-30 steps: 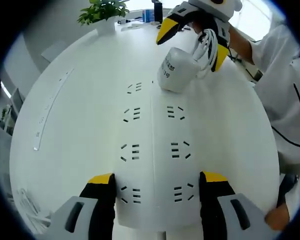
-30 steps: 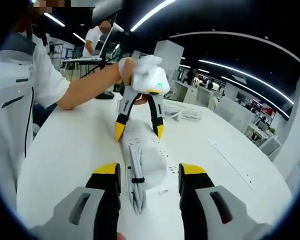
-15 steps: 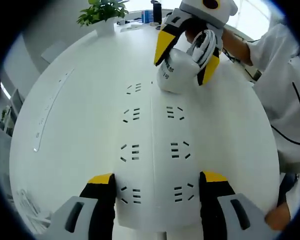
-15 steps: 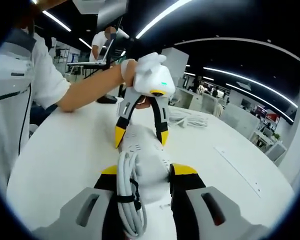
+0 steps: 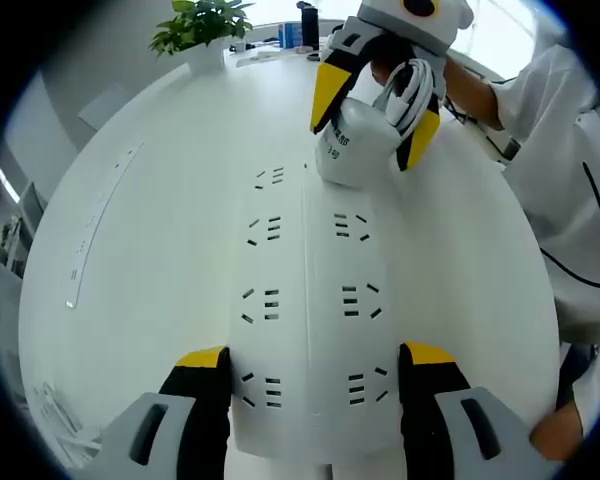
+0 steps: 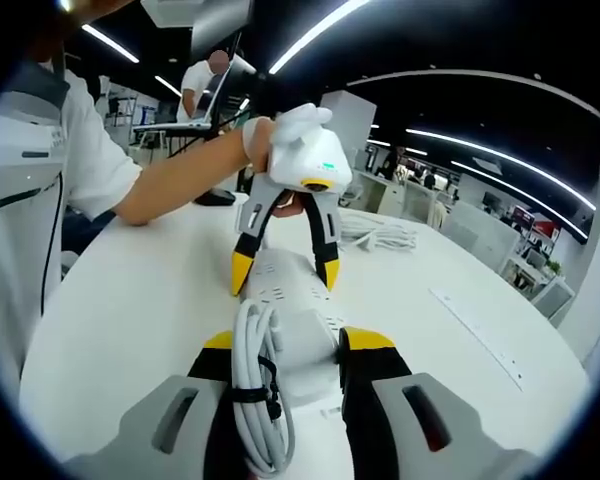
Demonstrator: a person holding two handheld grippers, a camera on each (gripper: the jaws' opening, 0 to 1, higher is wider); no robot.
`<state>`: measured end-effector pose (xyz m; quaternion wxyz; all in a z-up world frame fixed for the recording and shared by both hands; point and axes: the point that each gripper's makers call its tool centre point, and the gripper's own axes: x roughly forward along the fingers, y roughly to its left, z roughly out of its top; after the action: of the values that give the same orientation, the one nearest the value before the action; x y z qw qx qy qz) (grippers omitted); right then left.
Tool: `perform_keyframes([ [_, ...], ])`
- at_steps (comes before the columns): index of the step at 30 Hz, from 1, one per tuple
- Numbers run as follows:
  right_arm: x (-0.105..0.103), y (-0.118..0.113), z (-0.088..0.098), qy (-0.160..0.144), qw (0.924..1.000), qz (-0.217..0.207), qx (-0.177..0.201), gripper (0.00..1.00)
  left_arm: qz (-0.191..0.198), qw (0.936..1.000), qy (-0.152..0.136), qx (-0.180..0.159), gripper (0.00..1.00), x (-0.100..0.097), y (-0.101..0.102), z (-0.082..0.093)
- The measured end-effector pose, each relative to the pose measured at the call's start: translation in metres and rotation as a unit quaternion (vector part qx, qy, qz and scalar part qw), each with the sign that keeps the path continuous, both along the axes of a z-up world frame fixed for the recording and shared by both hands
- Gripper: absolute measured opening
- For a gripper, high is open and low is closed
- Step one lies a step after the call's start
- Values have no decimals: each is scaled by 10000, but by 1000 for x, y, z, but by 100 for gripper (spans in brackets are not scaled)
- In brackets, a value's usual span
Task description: Straighten the power strip on the desk, plug the charger into it
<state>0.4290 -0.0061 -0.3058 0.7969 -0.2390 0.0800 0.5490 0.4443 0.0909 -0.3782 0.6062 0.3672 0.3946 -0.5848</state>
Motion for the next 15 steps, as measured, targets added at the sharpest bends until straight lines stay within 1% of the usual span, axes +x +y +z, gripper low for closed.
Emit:
perform_keyframes([
  [2,0,-1,1,-33,10000,-12,-35,32,-3,10000,1,-3,69,0,0,0],
  [4,0,-3,3,-49,10000,-79,-31,36,-8,10000,4,-23,69,0,0,0],
  [5,1,-5,5,-41,9999,-129,-19,39,-5,10000,3,-24,69,0,1,0],
  [8,1,-13,7,70,9995,-294,15,44,-28,10000,1,-35,70,1,0,0],
  [12,-3,-22,10,59,9990,-440,81,49,-131,9999,-28,-81,70,-1,-3,0],
  [14,-5,-26,12,58,9986,-513,116,51,-184,9997,-56,-141,70,1,-2,3],
  [15,-5,-26,13,55,9985,-522,134,52,-172,9996,-39,-228,70,1,-3,6],
])
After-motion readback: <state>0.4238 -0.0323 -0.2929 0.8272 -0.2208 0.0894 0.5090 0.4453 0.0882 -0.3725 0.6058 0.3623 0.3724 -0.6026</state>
